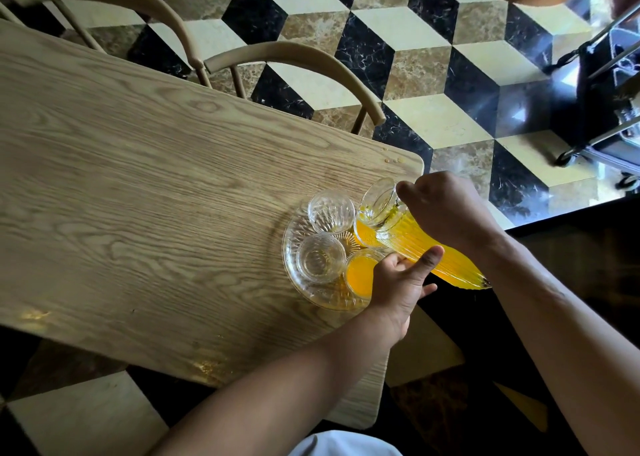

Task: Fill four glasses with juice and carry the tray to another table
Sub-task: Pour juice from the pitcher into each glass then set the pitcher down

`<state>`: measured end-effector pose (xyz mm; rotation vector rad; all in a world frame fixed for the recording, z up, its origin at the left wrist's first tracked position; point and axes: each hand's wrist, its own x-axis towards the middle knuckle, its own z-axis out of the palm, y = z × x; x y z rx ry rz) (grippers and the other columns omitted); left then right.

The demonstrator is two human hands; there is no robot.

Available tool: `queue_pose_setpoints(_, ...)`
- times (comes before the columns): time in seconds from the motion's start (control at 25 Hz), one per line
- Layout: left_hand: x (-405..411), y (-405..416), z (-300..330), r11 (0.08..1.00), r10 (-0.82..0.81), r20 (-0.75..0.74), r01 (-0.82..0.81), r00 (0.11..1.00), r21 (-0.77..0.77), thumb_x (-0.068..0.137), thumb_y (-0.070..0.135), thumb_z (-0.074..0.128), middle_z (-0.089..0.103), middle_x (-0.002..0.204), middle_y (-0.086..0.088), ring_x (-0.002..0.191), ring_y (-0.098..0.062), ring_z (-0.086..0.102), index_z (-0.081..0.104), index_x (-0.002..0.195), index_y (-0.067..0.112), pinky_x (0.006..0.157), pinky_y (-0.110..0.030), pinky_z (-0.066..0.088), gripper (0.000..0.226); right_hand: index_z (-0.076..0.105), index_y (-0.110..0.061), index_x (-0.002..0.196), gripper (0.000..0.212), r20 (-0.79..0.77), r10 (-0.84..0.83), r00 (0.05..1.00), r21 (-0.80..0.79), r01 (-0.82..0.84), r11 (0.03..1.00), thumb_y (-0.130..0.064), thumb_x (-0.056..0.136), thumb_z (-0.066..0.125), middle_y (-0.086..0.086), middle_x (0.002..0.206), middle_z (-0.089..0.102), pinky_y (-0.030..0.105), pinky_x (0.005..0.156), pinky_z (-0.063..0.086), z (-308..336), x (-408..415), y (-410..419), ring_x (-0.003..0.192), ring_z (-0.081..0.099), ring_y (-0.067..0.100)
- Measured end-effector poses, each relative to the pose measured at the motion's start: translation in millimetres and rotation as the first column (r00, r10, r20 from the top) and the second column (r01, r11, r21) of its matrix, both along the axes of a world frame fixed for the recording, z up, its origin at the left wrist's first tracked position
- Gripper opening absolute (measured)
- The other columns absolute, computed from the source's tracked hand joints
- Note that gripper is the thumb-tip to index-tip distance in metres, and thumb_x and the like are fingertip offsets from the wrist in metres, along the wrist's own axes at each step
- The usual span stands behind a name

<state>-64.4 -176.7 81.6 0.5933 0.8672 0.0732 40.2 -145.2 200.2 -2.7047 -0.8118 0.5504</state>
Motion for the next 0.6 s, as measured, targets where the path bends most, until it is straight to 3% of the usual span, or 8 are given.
queue_pose_setpoints(0.2,-3.9,9.5,-2.4,1.0,0.001,0.001,-0.001,1.0,0.011,0.038,0.066,0.093,0.036,0.059,0.013,0.067,-0.009,0.044,0.039,0.071,0.023,0.08,-0.041,0.063,0.077,0.047,-0.008,0.058,0.05,0.02,0.046,0.999,-0.024,-0.045,0.999,-0.039,0.097,0.051,0.008,0.055,0.047,0.024,0.05,0.033,-3.8,-5.3,12.6,0.055,0.044,0.029)
queue_pose_setpoints(0.4,-3.9,14.2,-8.6,1.0,-0.011,-0.006,0.011,1.0,-0.006,0.034,0.073,0.093,0.032,0.069,0.003,0.083,-0.023,0.043,0.038,0.072,0.024,0.077,-0.036,0.064,0.083,0.051,-0.007,0.061,0.051,0.053,0.091,0.994,-0.082,-0.086,0.993,-0.041,0.098,0.05,0.007,0.055,0.046,0.023,0.047,0.029,-6.8,-7.2,24.7,0.055,0.044,0.029)
queue_pose_setpoints(0.6,-4.0,16.4,-10.7,0.998,-0.013,-0.02,0.011,1.0,-0.056,0.03,0.074,0.094,0.034,0.083,-0.007,0.088,-0.022,0.043,0.039,0.071,0.023,0.074,-0.034,0.063,0.085,0.053,-0.004,0.063,0.05,0.065,0.077,0.995,-0.121,-0.069,0.99,-0.041,0.096,0.049,0.007,0.055,0.046,0.024,0.048,0.032,-11.8,-10.2,34.9,0.056,0.046,0.03)
